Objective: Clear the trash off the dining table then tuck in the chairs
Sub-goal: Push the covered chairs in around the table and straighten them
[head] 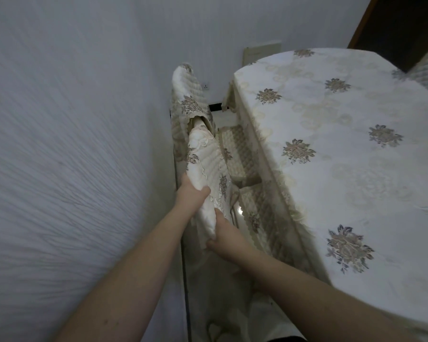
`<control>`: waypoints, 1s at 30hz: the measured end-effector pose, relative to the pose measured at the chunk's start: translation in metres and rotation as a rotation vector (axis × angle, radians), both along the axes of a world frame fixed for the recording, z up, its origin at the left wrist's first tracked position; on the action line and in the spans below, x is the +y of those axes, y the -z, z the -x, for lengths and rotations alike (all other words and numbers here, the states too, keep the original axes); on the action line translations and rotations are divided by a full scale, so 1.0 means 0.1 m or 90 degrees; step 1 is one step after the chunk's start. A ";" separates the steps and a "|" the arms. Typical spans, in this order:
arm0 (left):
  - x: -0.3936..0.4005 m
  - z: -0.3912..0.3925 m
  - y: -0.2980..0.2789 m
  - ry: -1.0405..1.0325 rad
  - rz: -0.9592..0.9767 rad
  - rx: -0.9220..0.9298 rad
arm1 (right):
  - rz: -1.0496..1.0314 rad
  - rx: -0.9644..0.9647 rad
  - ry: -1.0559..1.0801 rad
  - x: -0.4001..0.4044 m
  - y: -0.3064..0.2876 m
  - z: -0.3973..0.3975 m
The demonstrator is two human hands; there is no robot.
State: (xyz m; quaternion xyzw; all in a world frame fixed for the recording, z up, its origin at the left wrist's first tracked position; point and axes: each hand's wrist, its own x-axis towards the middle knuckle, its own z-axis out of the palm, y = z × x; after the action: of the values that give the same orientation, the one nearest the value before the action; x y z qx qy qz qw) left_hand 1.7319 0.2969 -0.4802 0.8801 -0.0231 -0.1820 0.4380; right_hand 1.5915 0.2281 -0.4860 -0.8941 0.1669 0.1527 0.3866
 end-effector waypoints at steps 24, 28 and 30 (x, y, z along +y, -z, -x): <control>-0.02 0.06 0.12 -0.002 0.119 0.082 | 0.033 -0.006 -0.026 -0.15 0.05 0.14; -0.03 0.04 0.16 0.006 0.119 0.077 | 0.043 0.005 -0.033 -0.18 0.06 0.16; -0.04 0.01 0.21 0.006 0.117 0.081 | 0.039 0.001 -0.029 -0.18 0.06 0.15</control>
State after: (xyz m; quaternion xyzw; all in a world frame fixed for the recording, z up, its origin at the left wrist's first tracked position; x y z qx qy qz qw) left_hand 1.7310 0.2933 -0.5011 0.8225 -0.0162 -0.2371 0.5167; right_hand 1.5765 0.2099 -0.4923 -0.9090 0.1511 0.1573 0.3551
